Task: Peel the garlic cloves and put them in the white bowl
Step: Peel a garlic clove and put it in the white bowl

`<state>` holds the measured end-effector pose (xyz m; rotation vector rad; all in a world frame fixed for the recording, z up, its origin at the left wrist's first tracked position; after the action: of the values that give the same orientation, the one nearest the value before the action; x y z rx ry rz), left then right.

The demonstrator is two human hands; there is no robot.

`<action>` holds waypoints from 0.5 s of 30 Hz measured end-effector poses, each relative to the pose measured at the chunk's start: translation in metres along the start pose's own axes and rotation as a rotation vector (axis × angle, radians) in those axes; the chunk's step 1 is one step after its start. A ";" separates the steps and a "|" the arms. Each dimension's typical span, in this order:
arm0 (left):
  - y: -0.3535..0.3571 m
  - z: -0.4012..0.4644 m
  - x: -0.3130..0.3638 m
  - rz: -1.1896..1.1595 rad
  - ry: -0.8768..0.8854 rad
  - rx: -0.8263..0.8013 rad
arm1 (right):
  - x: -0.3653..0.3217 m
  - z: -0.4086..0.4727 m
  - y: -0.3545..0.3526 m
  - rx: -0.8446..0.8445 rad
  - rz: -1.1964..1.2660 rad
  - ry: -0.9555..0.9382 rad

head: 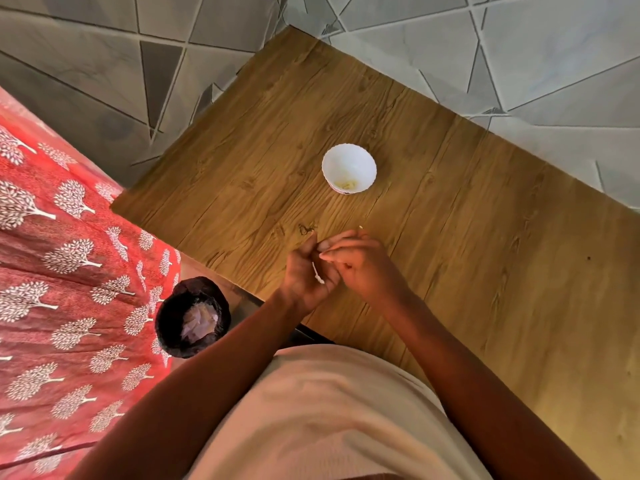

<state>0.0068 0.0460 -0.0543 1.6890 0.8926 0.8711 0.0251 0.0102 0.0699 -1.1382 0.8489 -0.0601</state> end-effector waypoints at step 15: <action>-0.026 -0.027 0.053 -0.083 0.246 0.009 | 0.074 -0.067 0.032 0.205 0.213 0.513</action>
<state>0.0046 0.1099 -0.0656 1.5616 1.1252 1.0346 0.0235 -0.0603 -0.0082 -0.8419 1.3821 -0.2651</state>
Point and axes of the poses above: each hand's wrist, its own z-axis towards the middle knuckle, its own y-axis out of the palm, x = y × z, the point moved 9 cm from there along z, towards the middle knuckle, and after that the axes turned 15 degrees about -x, right-handed, at the moved point
